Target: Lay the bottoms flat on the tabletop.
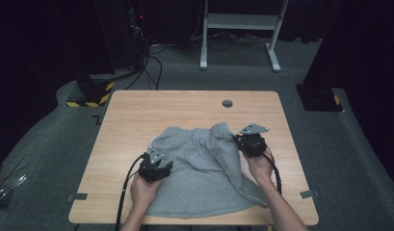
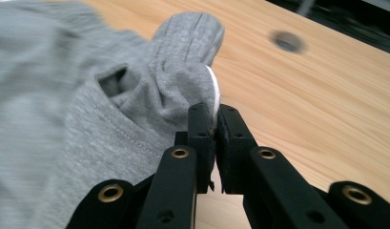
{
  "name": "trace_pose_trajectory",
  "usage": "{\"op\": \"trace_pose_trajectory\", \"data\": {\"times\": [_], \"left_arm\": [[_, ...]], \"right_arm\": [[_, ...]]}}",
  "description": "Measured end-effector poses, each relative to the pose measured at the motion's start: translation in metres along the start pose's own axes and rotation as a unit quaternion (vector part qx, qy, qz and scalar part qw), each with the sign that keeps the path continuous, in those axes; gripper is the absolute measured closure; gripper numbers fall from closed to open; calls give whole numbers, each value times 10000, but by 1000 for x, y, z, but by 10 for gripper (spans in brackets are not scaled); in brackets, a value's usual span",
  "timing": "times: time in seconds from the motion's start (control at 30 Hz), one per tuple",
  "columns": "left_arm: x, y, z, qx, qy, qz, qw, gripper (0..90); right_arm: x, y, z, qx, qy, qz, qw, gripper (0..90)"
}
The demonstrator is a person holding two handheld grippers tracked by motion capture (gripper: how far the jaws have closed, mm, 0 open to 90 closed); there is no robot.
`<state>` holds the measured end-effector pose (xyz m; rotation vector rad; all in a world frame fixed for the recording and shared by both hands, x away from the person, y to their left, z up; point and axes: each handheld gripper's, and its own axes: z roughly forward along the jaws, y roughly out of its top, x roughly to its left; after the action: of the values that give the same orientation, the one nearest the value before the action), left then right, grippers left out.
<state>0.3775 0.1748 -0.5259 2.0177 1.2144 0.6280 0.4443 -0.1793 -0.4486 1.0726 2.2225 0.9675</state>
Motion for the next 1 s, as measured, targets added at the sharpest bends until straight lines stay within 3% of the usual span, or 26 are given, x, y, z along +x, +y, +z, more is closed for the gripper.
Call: {"op": "trace_pose_trajectory", "data": {"times": [0.03,0.07,0.13,0.17,0.2,0.27,0.37,0.43,0.5,0.57,0.63,0.77,0.8,0.83,0.9,1.0], "left_arm": [[1,1,1,0,-1,41,10000,407],[1,1,2,-6,-13,53,10000,407],[1,2,2,-3,-25,75,10000,407],[1,2,3,0,-49,77,10000,406],[1,2,3,-1,-49,76,10000,407],[1,2,3,4,-45,90,9999,406],[1,2,3,1,-38,102,9999,407],[1,2,3,4,-39,103,9999,406],[1,2,3,2,-36,104,9999,406],[1,2,3,2,-33,106,9999,406],[1,2,3,3,-34,106,9999,406],[1,2,3,2,-36,105,9999,406],[1,2,3,3,-39,97,9999,406],[1,2,3,2,-36,103,9999,406],[2,3,3,-3,-52,125,9999,406],[4,5,6,-5,-80,160,9998,405]], "right_arm": [[-18,-9,3,151,-295,141,9994,849],[-25,-14,7,295,-354,275,9986,848],[-30,-18,12,413,-373,354,9978,845],[-38,-30,25,768,-349,518,9951,823],[-38,-33,27,810,-312,588,9945,796],[-36,-39,24,649,-321,727,9947,713],[-30,-38,7,208,-209,877,9957,654],[-23,-36,-6,-29,5,824,9966,638],[-14,-36,-12,-28,260,730,9970,604],[-5,-39,-10,143,486,661,9965,582],[2,-44,0,465,448,537,9965,580],[1,-55,23,876,565,478,9934,761],[1,-55,23,876,565,478,9934,761],[-2,-52,23,885,488,389,9941,817],[-7,-46,21,829,274,290,9958,825],[-22,-35,16,627,-68,360,9974,824]]}}
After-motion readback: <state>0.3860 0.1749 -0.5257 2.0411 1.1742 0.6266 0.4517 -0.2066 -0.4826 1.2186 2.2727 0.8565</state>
